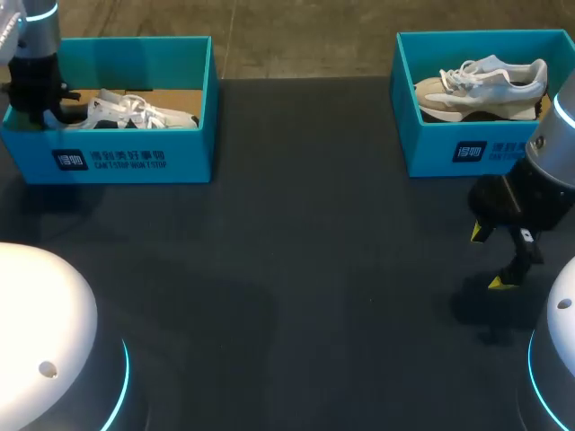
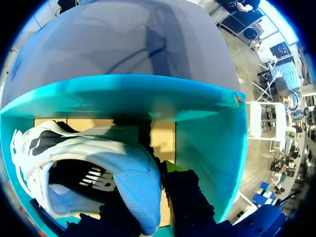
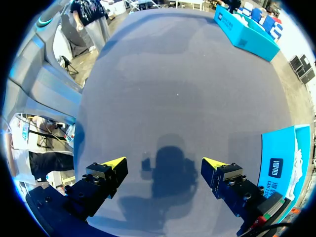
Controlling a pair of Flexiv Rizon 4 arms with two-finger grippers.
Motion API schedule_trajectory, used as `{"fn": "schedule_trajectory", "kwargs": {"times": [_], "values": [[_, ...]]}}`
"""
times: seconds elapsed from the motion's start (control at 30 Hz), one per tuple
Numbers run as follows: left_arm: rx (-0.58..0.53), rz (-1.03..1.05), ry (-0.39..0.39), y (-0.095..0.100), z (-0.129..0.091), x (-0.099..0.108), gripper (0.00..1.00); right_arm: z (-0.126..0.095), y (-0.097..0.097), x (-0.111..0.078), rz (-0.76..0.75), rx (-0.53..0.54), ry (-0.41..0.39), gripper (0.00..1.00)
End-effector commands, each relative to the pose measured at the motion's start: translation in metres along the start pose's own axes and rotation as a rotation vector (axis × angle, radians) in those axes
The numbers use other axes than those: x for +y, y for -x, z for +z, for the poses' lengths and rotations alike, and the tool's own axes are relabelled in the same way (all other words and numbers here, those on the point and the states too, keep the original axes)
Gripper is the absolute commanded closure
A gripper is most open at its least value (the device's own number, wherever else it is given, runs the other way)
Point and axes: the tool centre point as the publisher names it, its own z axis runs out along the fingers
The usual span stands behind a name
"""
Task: Take the shoe out of the shoebox, open the shoe tongue, remove and reinsert the insole, then place the shoe into the shoebox
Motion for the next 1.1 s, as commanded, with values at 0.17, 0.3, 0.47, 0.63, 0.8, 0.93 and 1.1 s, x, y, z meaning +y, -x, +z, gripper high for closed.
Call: {"fn": "schedule_trajectory", "kwargs": {"times": [0.17, 0.3, 0.47, 0.63, 0.8, 0.93, 1.1], "values": [[-0.015, 0.002, -0.002, 0.001, 0.0, 0.001, 1.0, 0.0, -0.001, 0.0, 0.001, -0.002, -0.002, 0.0], [-0.018, 0.003, -0.007, 0.003, 0.002, 0.0, 1.0, 0.0, -0.001, 0.0, 0.001, -0.002, -0.002, 0.0], [-0.018, 0.002, -0.01, 0.005, 0.002, -0.001, 0.76, 0.0, -0.001, 0.0, 0.001, -0.002, -0.002, 0.0], [-0.026, 0.003, -0.002, 0.007, -0.001, 0.0, 0.38, 0.0, -0.001, 0.0, 0.001, -0.002, -0.002, 0.0], [-0.036, -0.009, -0.01, 0.008, -0.002, 0.001, 0.05, 0.0, -0.001, 0.0, 0.001, -0.002, -0.002, 0.0], [-0.076, -0.02, -0.005, 0.01, -0.013, 0.002, 0.0, 0.0, -0.001, 0.0, 0.001, -0.002, -0.002, 0.0], [-0.117, -0.026, 0.035, 0.012, -0.035, 0.002, 0.0, 0.0, -0.001, 0.0, 0.001, -0.002, -0.002, 0.0]]}}
